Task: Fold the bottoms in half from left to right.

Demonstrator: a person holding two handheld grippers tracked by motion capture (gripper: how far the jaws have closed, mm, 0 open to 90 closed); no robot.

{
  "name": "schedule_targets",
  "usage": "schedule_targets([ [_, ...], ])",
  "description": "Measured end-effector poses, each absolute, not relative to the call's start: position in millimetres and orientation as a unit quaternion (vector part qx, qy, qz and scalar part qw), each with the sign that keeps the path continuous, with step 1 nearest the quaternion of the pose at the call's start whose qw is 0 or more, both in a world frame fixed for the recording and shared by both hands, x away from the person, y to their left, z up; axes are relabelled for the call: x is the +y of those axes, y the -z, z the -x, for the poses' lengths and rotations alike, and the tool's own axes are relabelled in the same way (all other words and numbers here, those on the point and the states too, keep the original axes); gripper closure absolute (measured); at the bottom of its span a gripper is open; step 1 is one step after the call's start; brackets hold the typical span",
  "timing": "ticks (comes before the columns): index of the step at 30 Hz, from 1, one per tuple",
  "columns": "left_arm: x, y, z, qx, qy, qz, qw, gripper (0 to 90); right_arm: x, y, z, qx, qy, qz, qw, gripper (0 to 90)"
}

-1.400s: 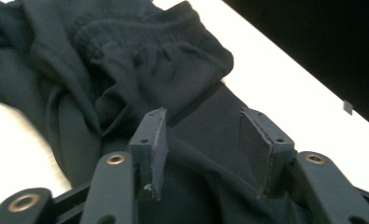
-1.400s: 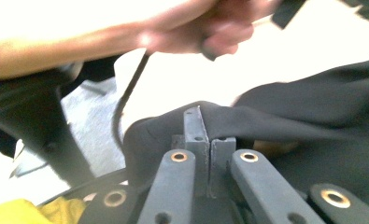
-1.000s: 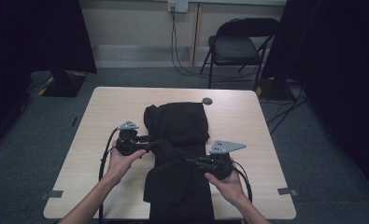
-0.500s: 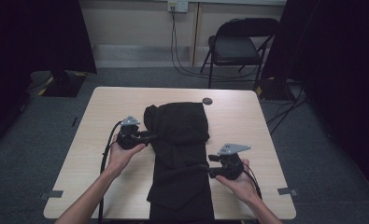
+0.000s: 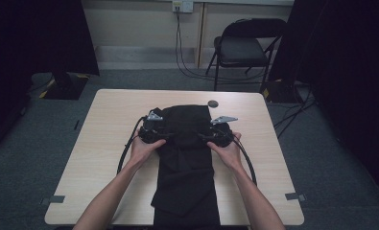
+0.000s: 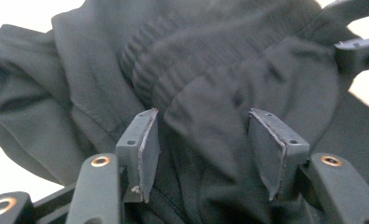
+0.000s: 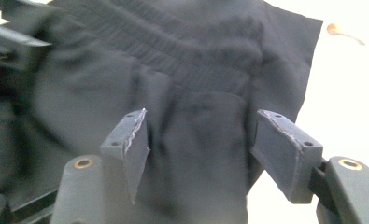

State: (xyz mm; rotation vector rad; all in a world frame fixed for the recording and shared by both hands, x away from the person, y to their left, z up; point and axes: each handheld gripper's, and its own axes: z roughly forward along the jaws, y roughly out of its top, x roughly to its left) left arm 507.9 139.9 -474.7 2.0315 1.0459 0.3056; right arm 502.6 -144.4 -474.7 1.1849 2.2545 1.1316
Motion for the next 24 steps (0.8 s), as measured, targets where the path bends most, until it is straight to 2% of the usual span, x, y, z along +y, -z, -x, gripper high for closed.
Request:
schedule_targets([
  [5, 134.7, 481.0, -512.9, 0.417, -0.124, -0.81, 0.393, 60.7, -133.1, 491.3, -513.5, 0.806, -0.375, -0.427, 0.165, 35.1],
  [6, 135.3, 479.8, -513.2, 0.414, -0.127, -0.811, 0.393, 65.7, -133.0, 492.7, -514.8, 0.799, -0.382, -0.435, 0.161, 40.8],
  [7, 136.6, 478.8, -513.8, 0.416, -0.126, -0.809, 0.397, 71.7, -132.4, 493.2, -515.2, 0.797, -0.384, -0.436, 0.163, 50.3],
  [9, 140.4, 473.0, -514.7, 0.419, -0.119, -0.795, 0.422, 78.1, -131.6, 490.5, -514.6, 0.8, -0.382, -0.431, 0.17, 73.5],
  [11, 139.8, 462.8, -514.6, 0.411, -0.117, -0.789, 0.441, 80.6, -135.4, 480.3, -514.8, 0.787, -0.405, -0.434, 0.164, 80.6],
  [14, 138.8, 434.6, -514.8, 0.39, -0.129, -0.78, 0.472, 81.1, -138.7, 463.6, -516.9, 0.78, -0.416, -0.435, 0.171, 81.9],
  [19, 140.3, 372.8, -506.6, 0.348, -0.166, -0.768, 0.512, 81.1, -147.2, 403.2, -518.3, 0.75, -0.472, -0.42, 0.194, 82.2],
  [24, 150.1, 328.5, -470.2, 0.307, -0.185, -0.761, 0.541, 81.0, -152.6, 357.9, -496.0, 0.732, -0.525, -0.383, 0.204, 82.2],
])
